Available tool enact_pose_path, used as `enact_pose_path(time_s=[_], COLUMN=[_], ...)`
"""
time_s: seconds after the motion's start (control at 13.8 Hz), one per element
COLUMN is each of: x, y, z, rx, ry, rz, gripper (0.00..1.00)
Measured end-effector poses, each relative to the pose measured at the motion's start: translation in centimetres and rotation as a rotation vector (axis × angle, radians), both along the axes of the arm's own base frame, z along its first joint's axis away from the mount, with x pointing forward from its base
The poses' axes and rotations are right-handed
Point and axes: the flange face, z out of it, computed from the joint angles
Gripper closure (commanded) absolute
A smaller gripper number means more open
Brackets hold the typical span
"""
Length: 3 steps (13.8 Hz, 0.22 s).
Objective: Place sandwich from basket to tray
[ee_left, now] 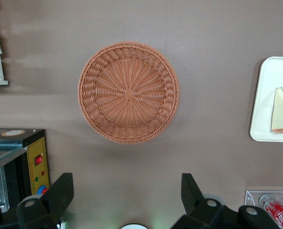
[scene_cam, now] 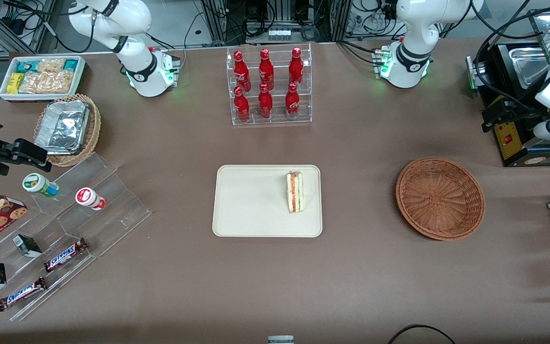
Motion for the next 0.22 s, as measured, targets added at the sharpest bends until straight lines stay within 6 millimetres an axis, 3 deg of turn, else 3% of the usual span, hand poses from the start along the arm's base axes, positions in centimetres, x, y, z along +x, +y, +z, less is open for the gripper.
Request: enact_pose_path(time_s=[0.22], x=[0.04], y=[-0.02], z=[-0.39], rx=[0.0], ry=[0.011], rz=[-0.002], gripper=[0.0])
